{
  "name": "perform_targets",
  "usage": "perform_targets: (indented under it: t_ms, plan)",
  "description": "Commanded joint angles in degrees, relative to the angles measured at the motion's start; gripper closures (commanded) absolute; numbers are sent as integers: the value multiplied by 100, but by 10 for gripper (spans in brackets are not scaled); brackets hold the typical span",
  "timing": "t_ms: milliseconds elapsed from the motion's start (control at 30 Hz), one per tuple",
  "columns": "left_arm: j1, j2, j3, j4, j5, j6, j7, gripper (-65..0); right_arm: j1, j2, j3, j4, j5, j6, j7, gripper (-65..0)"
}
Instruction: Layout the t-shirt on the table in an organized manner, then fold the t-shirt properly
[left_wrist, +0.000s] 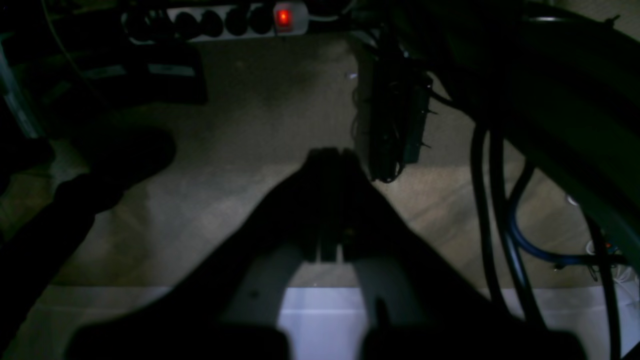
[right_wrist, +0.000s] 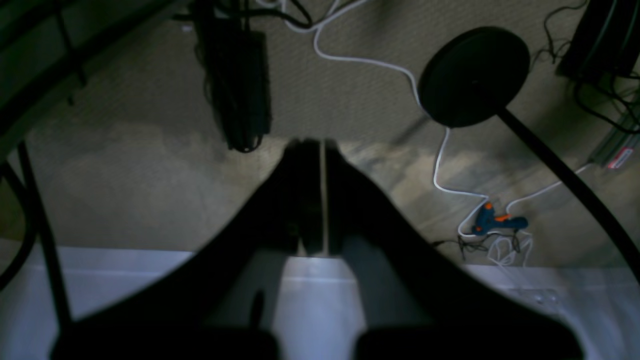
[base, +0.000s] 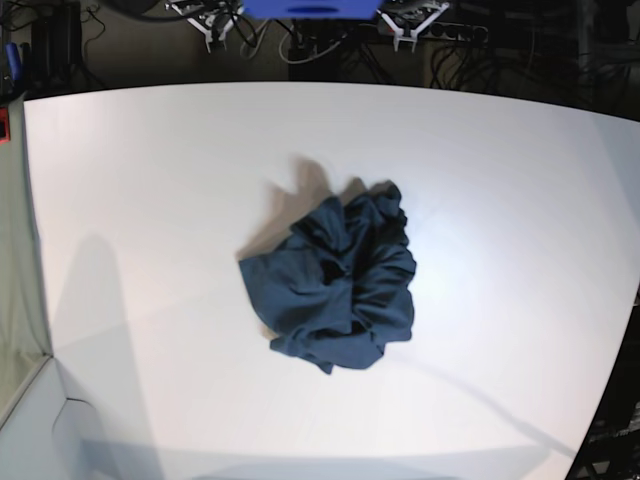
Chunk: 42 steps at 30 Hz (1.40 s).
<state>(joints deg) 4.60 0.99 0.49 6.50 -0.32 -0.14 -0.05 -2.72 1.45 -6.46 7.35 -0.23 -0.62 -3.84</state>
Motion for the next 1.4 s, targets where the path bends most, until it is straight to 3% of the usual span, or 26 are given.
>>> perform_targets:
  t_ms: [0,300,600,767,1000,1367]
  plan:
    - [37,28,-1,22,-8,71,-17,-3,-14,44,-9,7,-8,93,1,0]
    - [265,-60,-10,119,-8,54,-52,-2,-119,114,-9,7,-8,93,221,0]
    - [2111,-359,-10,2774,-17,71,-25,-2,-1200,439,0,465,-8,93,1346,0]
    - [3157,-579,-10,4559,-17,71,10,-2,-2695,808,35,2724,-8,93,1443,0]
    - [4265,-737,-10,6862,-17,71,19,-2,-4400,1143,52,6029,10,93,1091,0]
    - [5294,-781,-10,9394,-17,80,27,-2,-5851,1758,70,9599,19,93,608,0]
